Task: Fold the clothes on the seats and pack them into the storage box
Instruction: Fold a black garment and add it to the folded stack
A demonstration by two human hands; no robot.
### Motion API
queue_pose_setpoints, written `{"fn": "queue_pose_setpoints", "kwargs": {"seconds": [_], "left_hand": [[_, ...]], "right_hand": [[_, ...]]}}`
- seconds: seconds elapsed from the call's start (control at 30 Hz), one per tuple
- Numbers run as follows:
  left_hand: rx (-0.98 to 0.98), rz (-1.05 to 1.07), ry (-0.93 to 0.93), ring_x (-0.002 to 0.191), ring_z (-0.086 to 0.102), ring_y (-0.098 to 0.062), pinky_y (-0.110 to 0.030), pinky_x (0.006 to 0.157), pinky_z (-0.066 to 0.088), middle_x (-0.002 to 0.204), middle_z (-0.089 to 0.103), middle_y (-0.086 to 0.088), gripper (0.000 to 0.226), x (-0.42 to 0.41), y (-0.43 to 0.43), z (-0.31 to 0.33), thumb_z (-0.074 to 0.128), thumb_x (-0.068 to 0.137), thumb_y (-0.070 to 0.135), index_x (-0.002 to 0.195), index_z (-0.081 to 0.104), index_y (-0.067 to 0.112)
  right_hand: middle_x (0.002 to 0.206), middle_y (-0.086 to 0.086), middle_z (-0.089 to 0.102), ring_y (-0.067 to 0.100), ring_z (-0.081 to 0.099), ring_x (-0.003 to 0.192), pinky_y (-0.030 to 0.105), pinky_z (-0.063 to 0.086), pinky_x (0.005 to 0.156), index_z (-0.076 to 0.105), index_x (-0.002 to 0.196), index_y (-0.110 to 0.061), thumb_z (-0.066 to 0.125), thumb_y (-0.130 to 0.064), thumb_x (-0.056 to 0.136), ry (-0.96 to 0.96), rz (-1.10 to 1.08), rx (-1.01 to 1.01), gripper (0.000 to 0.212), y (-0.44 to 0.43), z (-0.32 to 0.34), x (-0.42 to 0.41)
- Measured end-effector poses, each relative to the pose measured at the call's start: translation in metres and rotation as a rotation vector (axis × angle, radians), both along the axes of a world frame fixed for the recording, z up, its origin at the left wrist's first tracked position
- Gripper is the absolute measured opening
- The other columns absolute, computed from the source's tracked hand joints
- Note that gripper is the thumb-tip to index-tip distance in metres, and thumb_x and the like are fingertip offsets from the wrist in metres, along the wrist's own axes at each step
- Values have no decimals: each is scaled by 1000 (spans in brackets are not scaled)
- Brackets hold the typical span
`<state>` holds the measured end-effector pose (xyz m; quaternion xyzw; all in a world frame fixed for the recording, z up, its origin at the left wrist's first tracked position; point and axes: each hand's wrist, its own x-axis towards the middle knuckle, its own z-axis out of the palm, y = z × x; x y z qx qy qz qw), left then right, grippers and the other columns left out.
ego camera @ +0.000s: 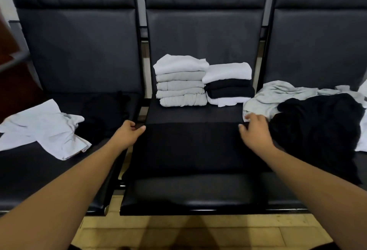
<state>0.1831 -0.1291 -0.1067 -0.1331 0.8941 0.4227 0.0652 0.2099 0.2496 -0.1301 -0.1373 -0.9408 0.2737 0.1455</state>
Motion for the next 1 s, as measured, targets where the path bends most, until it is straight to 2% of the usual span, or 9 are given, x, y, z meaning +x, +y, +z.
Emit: {"fn": "queue_pose_setpoints", "kwargs": {"seconds": [0.07,0.1,0.2,0.3,0.4,0.57,0.7,0.87,1.0], "left_hand": [[100,22,-84,82,57,-18,-29,70,42,99,60,-6,38,4,0,-4,61,97,38,114,59,5],[200,21,-156,78,58,-17,-28,69,45,94,63,-5,40,6,-1,-7,64,94,39,115,61,5],[327,8,-350,95,61,-20,-34,87,49,119,65,-5,60,13,-1,-11,73,86,44,130,58,6],[155,9,-254,94,56,-22,-35,82,46,127,62,-12,59,15,6,-12,75,87,35,130,56,0],[-56,12,-122,102,60,-29,-35,81,48,121,62,-16,49,18,15,-6,76,86,27,121,58,-3],[3,40,-183,113,58,-34,-35,84,47,122,61,-18,49,18,18,-2,79,84,20,120,57,-4],[45,37,-231,122,53,-34,-33,84,41,133,55,-18,55,18,14,6,73,89,15,135,49,-4],[135,-77,-238,123,55,-29,-35,101,44,140,55,-10,46,17,2,21,58,100,20,143,46,10],[69,-121,-128,114,59,-24,-36,97,47,134,59,-8,43,19,-8,39,58,99,23,139,51,12]], "right_hand": [[122,23,55,39,51,117,42,39,105,60,121,0,64,-16,92,15,124,36,33,-28,-4,9],[122,20,56,37,52,118,41,39,106,60,121,-1,63,-17,93,16,203,41,32,-42,-4,13],[142,14,50,30,47,134,40,35,115,53,137,-5,56,-30,100,-111,430,102,45,-72,-13,24],[163,6,28,22,22,152,37,16,124,36,154,-16,40,-41,106,-236,517,236,54,-85,-23,33],[167,2,18,17,9,155,35,3,125,29,157,-20,29,-42,108,-246,531,318,53,-86,-30,35],[168,-2,14,11,4,155,33,-3,125,28,158,-22,26,-51,106,-264,557,305,59,-83,-32,37],[167,-9,16,2,1,153,35,-6,125,30,156,-30,32,-53,104,-257,659,240,57,-78,-30,40],[168,-10,8,1,-3,153,34,-8,125,24,157,-34,7,-73,84,-297,709,301,85,-82,-24,41],[169,-7,6,5,-5,154,35,-9,124,21,159,-31,21,-61,100,-284,731,325,66,-107,-27,40]]}}
